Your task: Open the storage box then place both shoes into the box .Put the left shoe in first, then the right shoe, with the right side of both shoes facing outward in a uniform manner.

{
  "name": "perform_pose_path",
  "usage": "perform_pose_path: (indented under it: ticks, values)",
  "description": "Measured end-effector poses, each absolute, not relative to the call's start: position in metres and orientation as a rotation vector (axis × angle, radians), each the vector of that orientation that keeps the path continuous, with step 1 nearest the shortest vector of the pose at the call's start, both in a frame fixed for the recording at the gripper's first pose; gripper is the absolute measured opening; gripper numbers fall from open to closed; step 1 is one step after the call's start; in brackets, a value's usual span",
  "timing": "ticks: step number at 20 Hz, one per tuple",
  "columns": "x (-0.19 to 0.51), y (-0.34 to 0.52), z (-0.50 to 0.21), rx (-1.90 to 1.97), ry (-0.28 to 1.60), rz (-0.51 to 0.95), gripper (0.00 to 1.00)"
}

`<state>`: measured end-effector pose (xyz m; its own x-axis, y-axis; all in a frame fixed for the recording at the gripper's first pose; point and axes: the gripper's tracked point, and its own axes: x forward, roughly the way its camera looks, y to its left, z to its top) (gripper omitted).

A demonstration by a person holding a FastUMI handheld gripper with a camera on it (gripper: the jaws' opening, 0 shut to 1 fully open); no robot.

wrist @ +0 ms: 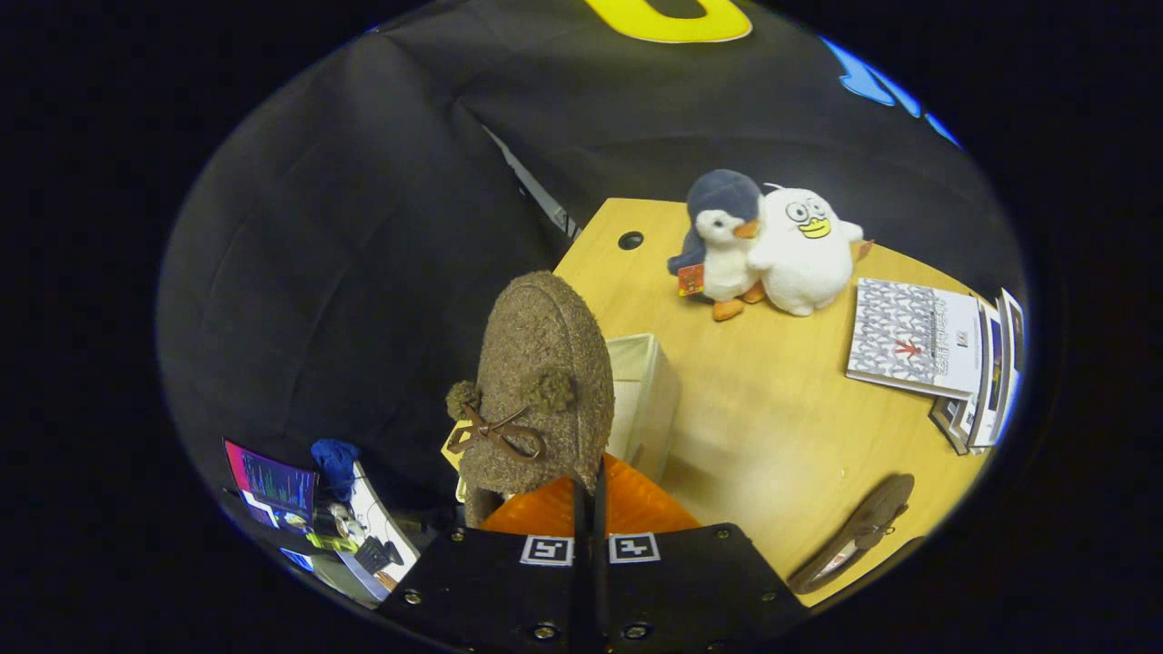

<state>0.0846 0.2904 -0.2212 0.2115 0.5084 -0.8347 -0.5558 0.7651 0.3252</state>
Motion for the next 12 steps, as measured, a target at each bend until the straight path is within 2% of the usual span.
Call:
perform_pose_path:
  ticks: [5, 12]
  values:
    - [0.082, 0.332, -0.275, -0.192, 1.204, 0.771, 0.0]
    - [0.085, 0.349, -0.359, -0.424, 1.269, 0.714, 0.0]
